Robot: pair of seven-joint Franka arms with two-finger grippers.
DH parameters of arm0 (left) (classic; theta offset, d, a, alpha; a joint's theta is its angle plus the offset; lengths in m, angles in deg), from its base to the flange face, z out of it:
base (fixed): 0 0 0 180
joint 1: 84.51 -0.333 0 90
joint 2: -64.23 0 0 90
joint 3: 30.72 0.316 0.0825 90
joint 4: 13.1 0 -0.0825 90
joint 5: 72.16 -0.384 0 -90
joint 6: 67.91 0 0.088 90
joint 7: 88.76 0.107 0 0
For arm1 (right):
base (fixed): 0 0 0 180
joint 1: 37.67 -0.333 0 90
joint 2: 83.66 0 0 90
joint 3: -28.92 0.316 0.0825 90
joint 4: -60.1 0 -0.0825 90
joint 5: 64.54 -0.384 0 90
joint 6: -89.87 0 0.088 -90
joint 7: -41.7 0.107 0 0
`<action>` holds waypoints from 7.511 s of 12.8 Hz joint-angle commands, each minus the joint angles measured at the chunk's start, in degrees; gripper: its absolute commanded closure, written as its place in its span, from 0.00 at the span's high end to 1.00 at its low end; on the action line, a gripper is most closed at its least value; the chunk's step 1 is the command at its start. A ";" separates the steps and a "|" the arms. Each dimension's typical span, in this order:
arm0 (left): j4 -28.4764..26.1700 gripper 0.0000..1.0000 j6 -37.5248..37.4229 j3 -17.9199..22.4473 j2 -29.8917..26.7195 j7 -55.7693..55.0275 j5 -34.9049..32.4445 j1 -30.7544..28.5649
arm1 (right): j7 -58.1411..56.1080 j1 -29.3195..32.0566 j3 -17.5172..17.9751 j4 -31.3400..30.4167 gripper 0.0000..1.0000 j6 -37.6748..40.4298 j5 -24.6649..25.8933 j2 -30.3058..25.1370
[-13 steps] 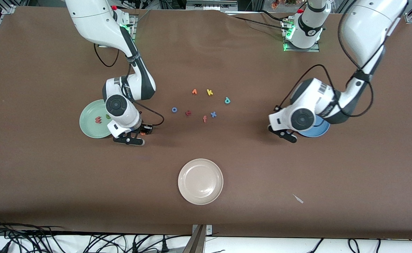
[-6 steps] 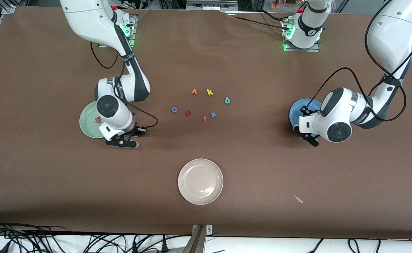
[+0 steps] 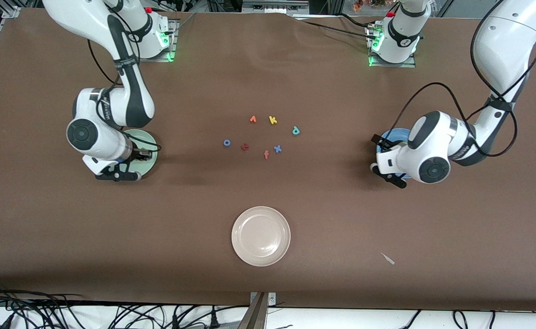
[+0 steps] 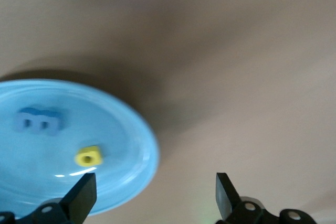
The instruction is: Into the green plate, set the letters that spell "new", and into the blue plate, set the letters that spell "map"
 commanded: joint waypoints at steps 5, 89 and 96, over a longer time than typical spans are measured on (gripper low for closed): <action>-4.85 1.00 12.38 -6.29 -0.94 -41.04 1.45 7.23 | -8.88 -0.45 -2.92 -12.48 0.83 -8.20 -0.96 -2.70; 13.50 1.00 -15.98 0.30 5.21 -1.29 -9.71 -4.89 | -0.01 39.19 28.54 27.86 1.00 37.68 10.03 -22.92; 14.04 1.00 -15.63 17.45 -10.30 -1.74 1.60 4.90 | -0.10 39.19 28.54 28.12 1.00 37.77 10.03 -22.92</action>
